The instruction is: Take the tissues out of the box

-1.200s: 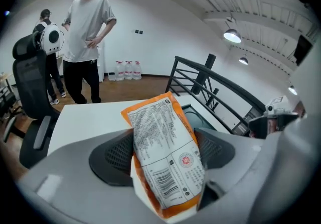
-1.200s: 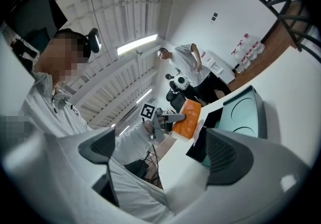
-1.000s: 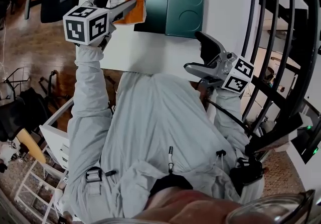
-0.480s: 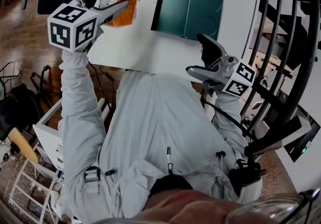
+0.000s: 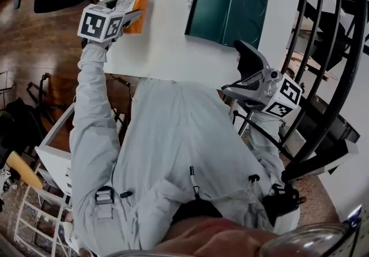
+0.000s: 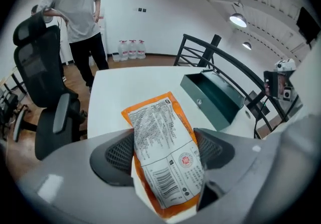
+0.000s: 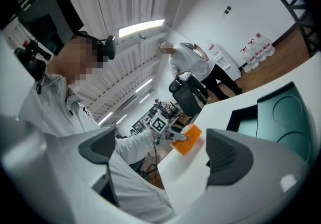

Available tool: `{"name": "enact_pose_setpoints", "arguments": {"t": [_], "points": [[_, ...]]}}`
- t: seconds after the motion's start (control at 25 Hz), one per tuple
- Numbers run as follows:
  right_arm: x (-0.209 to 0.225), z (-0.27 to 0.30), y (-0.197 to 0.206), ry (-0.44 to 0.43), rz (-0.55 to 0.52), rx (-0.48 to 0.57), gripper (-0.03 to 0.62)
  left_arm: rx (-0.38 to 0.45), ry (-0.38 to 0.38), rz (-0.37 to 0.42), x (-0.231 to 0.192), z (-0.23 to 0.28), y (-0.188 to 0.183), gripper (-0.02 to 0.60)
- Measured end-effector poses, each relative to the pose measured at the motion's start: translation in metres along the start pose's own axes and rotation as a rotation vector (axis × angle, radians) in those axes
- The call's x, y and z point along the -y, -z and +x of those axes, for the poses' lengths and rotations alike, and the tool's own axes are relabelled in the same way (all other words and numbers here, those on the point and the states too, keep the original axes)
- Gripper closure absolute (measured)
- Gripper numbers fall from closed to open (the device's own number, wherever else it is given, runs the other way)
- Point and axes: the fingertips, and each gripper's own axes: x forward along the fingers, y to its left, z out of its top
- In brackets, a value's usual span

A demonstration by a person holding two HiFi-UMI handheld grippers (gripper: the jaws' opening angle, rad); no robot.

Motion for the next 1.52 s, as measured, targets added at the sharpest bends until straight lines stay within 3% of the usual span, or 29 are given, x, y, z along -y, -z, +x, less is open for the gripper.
{"name": "enact_pose_setpoints", "arguments": {"t": [0.2,0.72,0.8,0.92,1.04,1.12,1.2,1.32,1.52], "points": [[0.002,-0.008,0.002,0.009,0.012,-0.002,0.032,-0.003,-0.012,-0.041,-0.009,0.016,0.006,0.215],[0.004,-0.014,0.003,0.012,0.013,0.011,0.033,-0.012,-0.015,-0.012,-0.009,0.017,0.008,0.173],[0.003,-0.015,0.002,0.013,0.013,0.012,0.031,0.06,-0.002,-0.02,-0.007,0.01,-0.004,0.124],[0.003,-0.015,-0.002,0.013,0.009,0.019,0.033,0.257,0.016,-0.046,-0.002,-0.033,-0.041,0.102],[0.002,-0.016,-0.009,0.01,-0.003,0.029,0.033,0.436,0.071,0.027,0.027,-0.102,-0.083,0.083],[0.002,-0.02,-0.015,0.008,-0.009,0.042,0.033,0.549,0.152,0.094,0.062,-0.148,-0.109,0.078],[0.002,-0.023,-0.019,0.008,-0.014,0.053,0.033,0.629,0.255,0.153,0.099,-0.181,-0.125,0.025],[0.001,-0.024,-0.025,0.003,-0.025,0.068,0.032,0.748,0.35,0.186,0.135,-0.21,-0.134,0.023],[-0.005,-0.024,-0.029,-0.008,-0.041,0.084,0.032,0.836,0.344,0.12,0.146,-0.216,-0.11,0.023]]}}
